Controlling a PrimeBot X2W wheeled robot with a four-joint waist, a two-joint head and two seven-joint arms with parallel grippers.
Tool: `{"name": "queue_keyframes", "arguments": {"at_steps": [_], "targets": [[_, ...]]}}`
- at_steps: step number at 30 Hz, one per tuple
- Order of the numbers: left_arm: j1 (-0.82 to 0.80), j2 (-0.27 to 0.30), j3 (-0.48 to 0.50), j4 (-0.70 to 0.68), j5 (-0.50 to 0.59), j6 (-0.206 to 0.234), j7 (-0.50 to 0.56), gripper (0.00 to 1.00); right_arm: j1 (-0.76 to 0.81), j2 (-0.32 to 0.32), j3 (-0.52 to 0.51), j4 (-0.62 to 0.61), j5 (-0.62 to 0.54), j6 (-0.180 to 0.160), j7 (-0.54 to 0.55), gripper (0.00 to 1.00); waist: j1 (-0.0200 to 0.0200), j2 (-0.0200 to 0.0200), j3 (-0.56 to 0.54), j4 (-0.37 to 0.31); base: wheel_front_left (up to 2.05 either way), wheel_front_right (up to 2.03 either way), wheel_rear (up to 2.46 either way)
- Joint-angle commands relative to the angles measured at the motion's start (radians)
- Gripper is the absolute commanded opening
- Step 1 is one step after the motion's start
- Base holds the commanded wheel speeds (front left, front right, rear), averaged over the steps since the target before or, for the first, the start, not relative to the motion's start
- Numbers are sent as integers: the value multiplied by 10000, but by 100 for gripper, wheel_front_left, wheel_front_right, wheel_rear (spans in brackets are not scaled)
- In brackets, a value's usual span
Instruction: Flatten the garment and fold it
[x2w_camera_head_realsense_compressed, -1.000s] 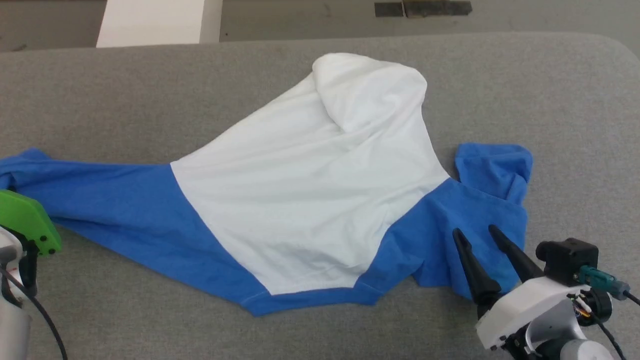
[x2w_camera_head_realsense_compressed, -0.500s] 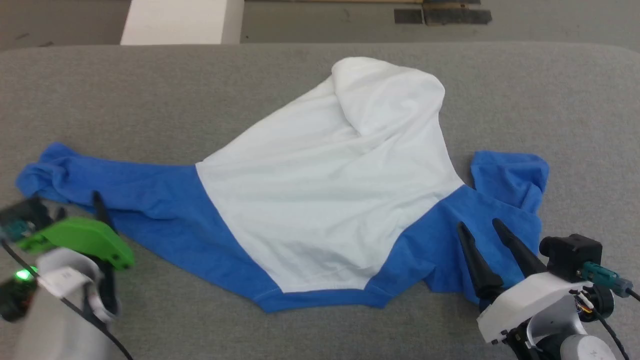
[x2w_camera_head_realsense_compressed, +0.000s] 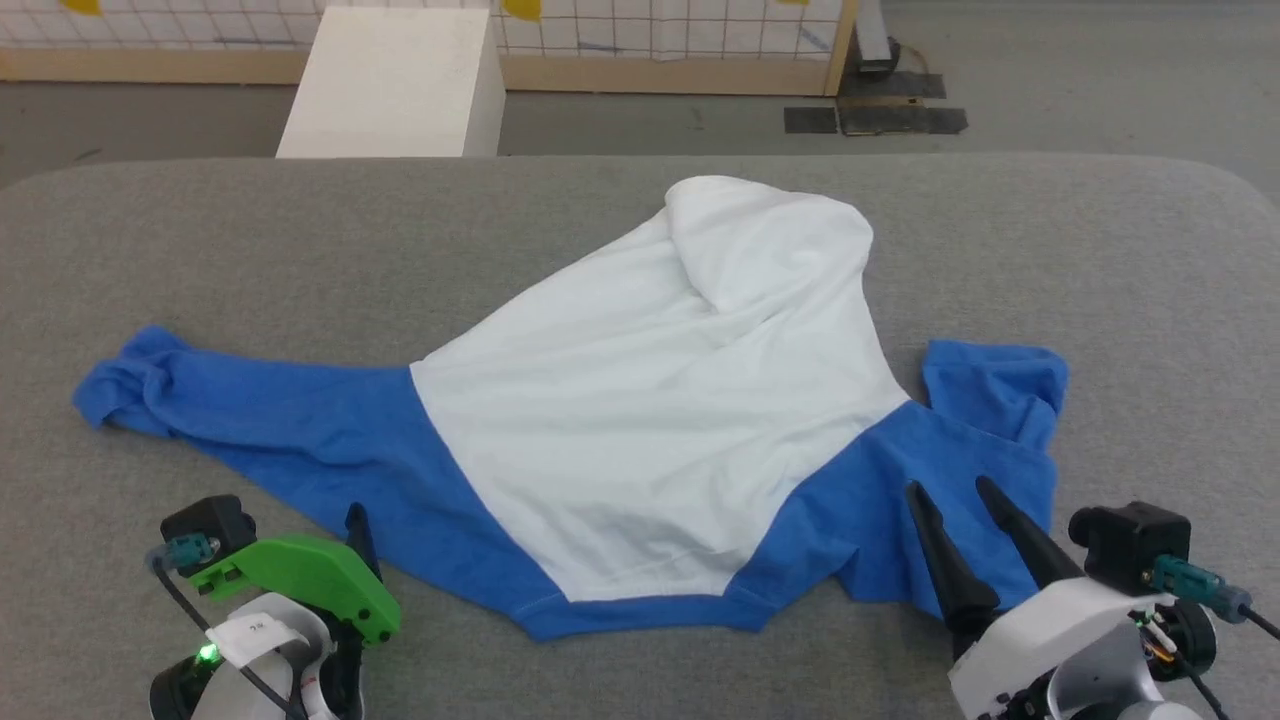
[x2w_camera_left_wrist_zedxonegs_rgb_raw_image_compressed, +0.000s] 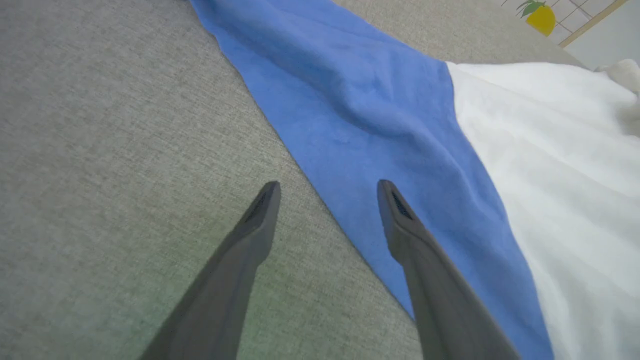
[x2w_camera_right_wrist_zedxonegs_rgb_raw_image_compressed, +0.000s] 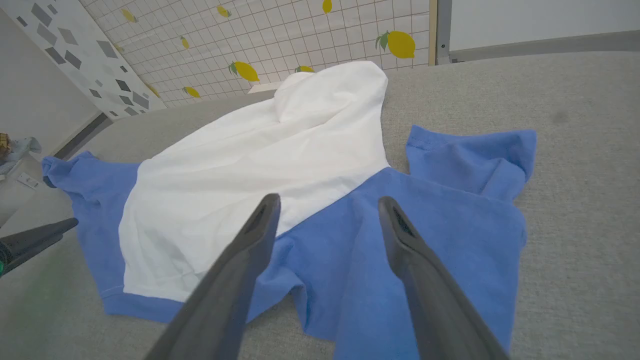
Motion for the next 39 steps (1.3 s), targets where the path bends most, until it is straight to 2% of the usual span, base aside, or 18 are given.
{"name": "queue_keyframes", "arguments": {"at_steps": [1, 6, 12, 15, 16, 17, 18, 19, 25, 33, 39], "targets": [[151, 7, 19, -47, -94, 129, 132, 100, 129, 19, -9, 35, 69, -13, -19, 100, 0, 0, -119, -218, 0, 0, 0], [240, 39, 48, 34, -242, 360, 645, 100, 199, 20, -4, 57, 142, -13, -30, 100, 0, 0, -121, -469, 0, 0, 0], [62, 129, -73, 417, -290, 439, 1078, 100, 188, 21, 89, 62, 232, -13, -47, 100, 0, 0, 88, -613, 0, 0, 0], [-122, 258, -285, 744, -129, 350, 1182, 100, 142, 21, 140, 63, 247, -13, -37, 100, 0, 0, 196, -620, 0, 0, 0], [-182, 303, -373, 834, -68, 283, 1198, 96, 128, 21, 153, 64, 250, -13, -35, 100, 0, 0, 219, -619, 0, 0, 0], [-258, 352, -465, 922, 3, 198, 1172, 40, 111, 21, 173, 65, 252, -13, -29, 100, 0, 0, 245, -615, 0, 0, 0], [-315, 374, -525, 983, 39, 125, 1143, 22, 99, 21, 187, 64, 250, -13, -24, 100, 0, 0, 262, -607, 0, 0, 0], [-378, 410, -585, 1051, 83, 33, 1077, 0, 85, 21, 200, 62, 250, -13, -22, 100, 0, 0, 277, -594, 0, 0, 0], [-402, 653, -462, 1071, 348, -31, 36, 0, 117, 22, 261, 80, 209, -13, 3, 100, 0, 0, 151, -441, 0, 0, 0], [545, 1072, 445, 522, 291, 271, -1525, 0, 518, 17, 601, -24, 63, -13, 704, 100, 0, 0, -111, -185, 0, 0, 0], [848, 1145, 552, 248, 213, 293, -1663, 0, 680, -922, 1579, -45, -780, -13, 1591, 100, 0, 0, -74, 83, 0, 0, 0]]}}
